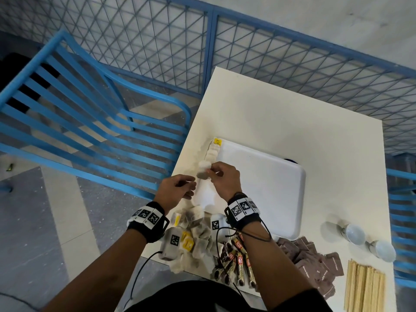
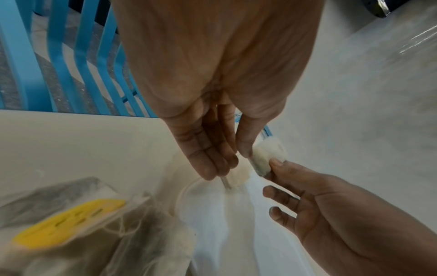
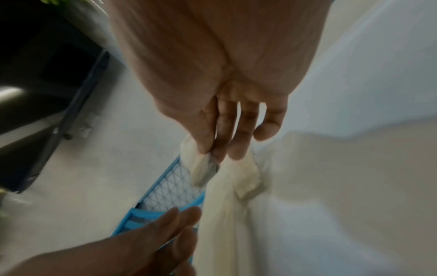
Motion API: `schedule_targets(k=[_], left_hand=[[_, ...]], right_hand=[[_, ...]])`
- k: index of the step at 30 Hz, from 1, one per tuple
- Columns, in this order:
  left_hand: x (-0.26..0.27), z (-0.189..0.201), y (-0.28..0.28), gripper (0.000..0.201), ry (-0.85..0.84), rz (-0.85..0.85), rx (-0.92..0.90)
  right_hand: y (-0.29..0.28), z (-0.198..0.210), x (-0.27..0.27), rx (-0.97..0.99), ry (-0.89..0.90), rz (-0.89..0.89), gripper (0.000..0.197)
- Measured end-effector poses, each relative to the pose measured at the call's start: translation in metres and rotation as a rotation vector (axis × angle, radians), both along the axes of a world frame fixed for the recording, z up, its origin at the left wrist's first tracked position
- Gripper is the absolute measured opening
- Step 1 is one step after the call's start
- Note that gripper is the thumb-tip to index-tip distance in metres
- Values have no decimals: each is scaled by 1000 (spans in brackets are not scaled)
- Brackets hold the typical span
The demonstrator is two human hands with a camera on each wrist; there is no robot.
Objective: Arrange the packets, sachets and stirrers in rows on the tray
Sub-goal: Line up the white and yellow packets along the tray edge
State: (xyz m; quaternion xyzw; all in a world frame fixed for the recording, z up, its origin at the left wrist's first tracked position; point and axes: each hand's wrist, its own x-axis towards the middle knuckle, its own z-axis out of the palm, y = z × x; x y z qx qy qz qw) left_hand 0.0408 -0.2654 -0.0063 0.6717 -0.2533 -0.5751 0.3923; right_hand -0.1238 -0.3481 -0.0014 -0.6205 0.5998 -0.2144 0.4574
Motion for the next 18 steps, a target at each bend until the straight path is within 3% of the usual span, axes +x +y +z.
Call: schedule_targets(k=[2, 6, 18], left_hand=[[3, -3, 2, 16, -13, -24, 11], [9, -7, 4, 15, -44, -35, 20], [15, -9, 4, 13, -99, -87, 38]], right_hand=[[-3, -4, -7, -19, 62, -76, 5], [-2, -16, -14, 37, 159, -65, 7], [1, -31, 2, 119, 197, -121, 8]])
